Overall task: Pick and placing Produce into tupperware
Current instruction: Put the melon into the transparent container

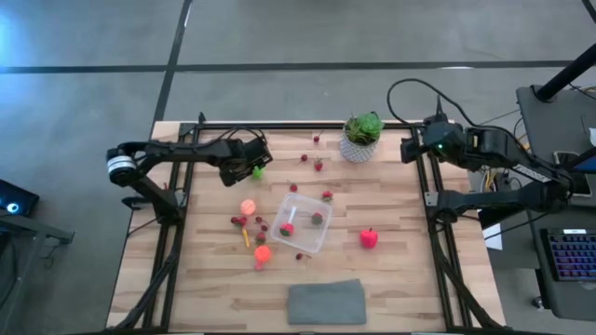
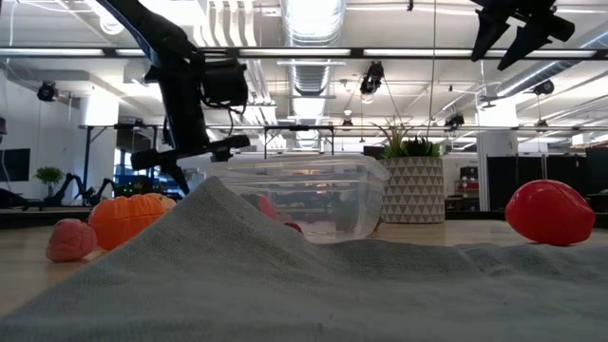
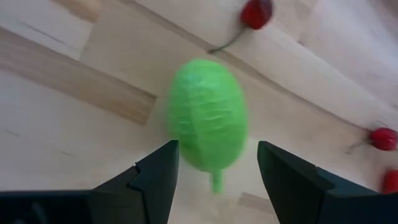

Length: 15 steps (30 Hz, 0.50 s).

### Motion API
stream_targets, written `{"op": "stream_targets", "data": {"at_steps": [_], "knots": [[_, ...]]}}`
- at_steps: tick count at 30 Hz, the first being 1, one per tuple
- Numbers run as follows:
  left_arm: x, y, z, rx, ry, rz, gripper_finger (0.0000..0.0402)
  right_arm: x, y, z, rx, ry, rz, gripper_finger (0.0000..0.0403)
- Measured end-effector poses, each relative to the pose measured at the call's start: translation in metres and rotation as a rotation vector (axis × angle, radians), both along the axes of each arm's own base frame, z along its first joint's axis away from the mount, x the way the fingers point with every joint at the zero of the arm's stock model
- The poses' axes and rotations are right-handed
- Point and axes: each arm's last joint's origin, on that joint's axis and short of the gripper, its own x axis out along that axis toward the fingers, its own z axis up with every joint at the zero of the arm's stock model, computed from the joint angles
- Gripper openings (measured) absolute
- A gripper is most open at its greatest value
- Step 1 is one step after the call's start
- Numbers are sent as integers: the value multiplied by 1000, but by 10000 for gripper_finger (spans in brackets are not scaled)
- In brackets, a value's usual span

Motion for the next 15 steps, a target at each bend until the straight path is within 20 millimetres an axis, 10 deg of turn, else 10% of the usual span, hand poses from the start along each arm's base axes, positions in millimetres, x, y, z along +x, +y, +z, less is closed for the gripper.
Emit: {"op": "stream_targets", "data": {"at_steps": [15], "knots": [[-4,19,-6,-15,13,67,204,7,-2,-3,8,25,0,309]]}}
